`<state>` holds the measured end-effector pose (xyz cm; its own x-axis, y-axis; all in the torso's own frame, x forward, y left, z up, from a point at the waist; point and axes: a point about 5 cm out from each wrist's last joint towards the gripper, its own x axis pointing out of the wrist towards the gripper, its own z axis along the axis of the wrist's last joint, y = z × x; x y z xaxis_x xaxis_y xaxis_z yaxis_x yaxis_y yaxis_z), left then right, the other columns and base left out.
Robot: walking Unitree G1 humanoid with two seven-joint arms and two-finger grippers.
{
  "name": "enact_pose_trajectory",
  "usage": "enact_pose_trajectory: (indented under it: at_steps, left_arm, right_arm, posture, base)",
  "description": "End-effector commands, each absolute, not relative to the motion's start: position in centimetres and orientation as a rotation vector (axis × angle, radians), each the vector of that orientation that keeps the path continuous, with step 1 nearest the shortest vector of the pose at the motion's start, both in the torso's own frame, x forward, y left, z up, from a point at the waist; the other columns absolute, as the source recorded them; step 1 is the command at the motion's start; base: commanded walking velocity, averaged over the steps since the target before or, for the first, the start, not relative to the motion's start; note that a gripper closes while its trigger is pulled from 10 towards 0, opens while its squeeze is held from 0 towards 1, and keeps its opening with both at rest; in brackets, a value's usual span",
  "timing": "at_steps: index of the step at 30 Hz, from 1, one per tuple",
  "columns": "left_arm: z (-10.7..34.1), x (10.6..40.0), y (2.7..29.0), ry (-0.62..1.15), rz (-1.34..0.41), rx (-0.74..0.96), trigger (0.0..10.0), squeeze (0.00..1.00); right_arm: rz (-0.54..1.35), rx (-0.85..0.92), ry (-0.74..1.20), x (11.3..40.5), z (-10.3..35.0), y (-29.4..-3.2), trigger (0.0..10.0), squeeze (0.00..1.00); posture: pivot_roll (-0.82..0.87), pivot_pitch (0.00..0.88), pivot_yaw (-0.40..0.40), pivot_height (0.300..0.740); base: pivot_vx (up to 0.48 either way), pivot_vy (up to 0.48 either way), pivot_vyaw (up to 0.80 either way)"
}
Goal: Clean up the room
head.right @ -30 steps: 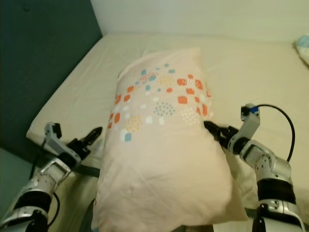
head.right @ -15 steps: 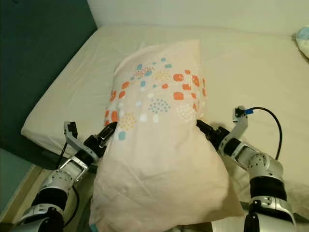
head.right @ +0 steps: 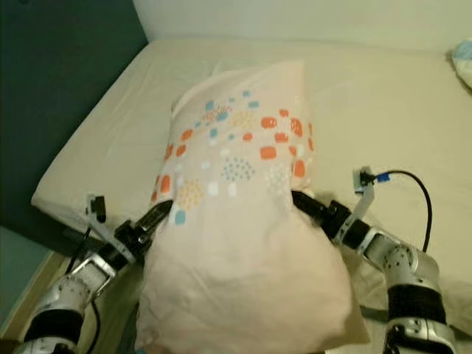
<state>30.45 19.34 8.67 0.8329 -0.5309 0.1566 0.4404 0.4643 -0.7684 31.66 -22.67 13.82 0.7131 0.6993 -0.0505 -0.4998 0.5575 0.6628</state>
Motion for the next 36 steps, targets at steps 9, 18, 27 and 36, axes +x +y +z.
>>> enact_pose_trajectory:
  at_steps: [9, 18, 27, 36]
  left_arm:
    - [7.5, 29.7, 14.4, 0.189, -0.700, -0.892, 10.0, 0.00]
    - [9.1, 29.6, 10.1, 0.175, -0.830, -0.925, 7.0, 0.00]
    - [9.9, 29.8, 9.8, 0.139, -0.839, -0.912, 0.0, 0.00]
    - [9.9, 29.7, 11.4, 0.139, -0.787, -0.830, 0.0, 0.00]
  right_arm:
    - [0.756, 0.652, 0.418, 31.3, 11.9, -20.0, 10.0, 0.00]
    - [0.858, 0.659, 0.425, 30.7, 12.0, -17.5, 10.0, 0.00]
    - [0.817, 0.679, 0.427, 31.0, 11.9, -17.9, 0.0, 0.00]
    - [0.793, 0.670, 0.394, 31.2, 12.2, -18.0, 0.0, 0.00]
  posture:
    - [-0.09, 0.332, 0.047, 0.567]
    - [-0.10, 0.330, 0.051, 0.567]
    - [-0.09, 0.320, 0.051, 0.567]
    - [-0.07, 0.273, 0.060, 0.567]
  base:
    - [0.000, 0.000, 0.00]
    - [0.000, 0.000, 0.00]
    - [0.000, 0.000, 0.00]
    - [0.000, 0.000, 0.00]
